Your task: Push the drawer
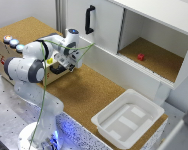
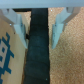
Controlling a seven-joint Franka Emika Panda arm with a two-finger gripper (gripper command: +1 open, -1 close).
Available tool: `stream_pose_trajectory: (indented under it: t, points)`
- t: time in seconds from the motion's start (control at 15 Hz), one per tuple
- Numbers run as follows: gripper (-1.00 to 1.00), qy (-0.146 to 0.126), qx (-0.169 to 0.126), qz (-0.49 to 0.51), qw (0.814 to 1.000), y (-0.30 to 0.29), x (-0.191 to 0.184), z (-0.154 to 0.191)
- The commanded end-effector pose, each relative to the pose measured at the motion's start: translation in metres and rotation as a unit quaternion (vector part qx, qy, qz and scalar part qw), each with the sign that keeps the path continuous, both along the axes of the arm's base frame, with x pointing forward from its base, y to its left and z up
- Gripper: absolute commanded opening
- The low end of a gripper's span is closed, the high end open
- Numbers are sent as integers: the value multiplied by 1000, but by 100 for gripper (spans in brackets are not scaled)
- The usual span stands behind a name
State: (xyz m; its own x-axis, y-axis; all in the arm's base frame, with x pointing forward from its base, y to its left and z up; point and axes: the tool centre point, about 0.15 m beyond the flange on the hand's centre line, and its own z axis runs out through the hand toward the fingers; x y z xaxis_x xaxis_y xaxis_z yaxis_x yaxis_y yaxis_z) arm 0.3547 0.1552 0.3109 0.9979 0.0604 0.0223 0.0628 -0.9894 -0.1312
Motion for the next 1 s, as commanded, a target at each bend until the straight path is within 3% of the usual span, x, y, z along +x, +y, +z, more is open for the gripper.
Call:
stream_pose_trajectory:
  t: [0.0,0.93]
  points:
    - [-100,14,-3,25,1000,-1,0,-8]
    - [-100,11,6,115,993,98,27,-12]
